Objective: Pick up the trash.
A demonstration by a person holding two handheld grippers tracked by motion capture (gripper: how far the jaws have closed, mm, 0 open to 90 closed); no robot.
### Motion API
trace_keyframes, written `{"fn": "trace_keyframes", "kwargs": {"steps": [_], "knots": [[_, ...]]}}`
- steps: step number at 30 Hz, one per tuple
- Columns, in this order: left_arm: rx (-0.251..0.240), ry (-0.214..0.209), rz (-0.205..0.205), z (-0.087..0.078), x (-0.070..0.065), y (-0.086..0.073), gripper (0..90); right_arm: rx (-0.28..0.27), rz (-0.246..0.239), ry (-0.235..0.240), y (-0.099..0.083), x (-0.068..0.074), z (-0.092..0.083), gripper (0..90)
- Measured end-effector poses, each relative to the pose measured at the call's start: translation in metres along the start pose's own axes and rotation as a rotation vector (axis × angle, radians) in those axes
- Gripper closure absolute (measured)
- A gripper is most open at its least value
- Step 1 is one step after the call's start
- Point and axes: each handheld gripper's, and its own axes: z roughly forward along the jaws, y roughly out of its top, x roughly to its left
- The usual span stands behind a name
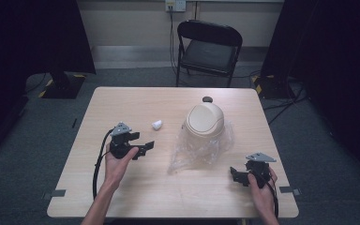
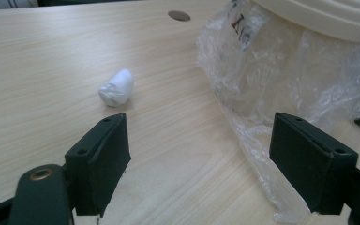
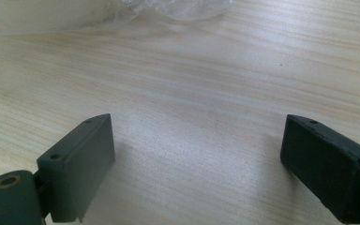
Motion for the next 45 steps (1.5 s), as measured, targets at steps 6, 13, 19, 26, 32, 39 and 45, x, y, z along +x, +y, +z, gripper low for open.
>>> {"fn": "trace_keyframes", "kwargs": {"steps": [6, 13, 19, 26, 32, 39, 45], "knots": [[-0.020, -0.019, 0.000, 0.008, -0.008, 0.012, 20.4, 0.000, 0.000, 0.000, 0.000, 0.000, 0.000, 9.3], [-0.005, -0.065, 0.028, 0.019, -0.021, 0.032, 18.8, 0.000, 0.000, 0.000, 0.000, 0.000, 0.000, 9.4], [-0.001, -0.088, 0.038, 0.027, -0.027, 0.045, 18.0, 0.000, 0.000, 0.000, 0.000, 0.000, 0.000, 9.3], [-0.013, -0.107, 0.072, 0.041, -0.043, 0.073, 18.0, 0.000, 0.000, 0.000, 0.000, 0.000, 0.000, 9.3], [-0.019, -0.111, 0.087, 0.050, -0.045, 0.094, 18.0, 0.000, 0.000, 0.000, 0.000, 0.000, 0.000, 9.3], [0.030, -0.087, 0.162, 0.070, -0.055, 0.114, 18.0, 0.001, 0.000, 0.000, 0.000, 0.000, 0.000, 9.3], [0.074, -0.094, 0.169, 0.087, -0.057, 0.119, 18.0, 0.001, 0.000, 0.000, 0.000, 0.000, 0.000, 9.4]]}}
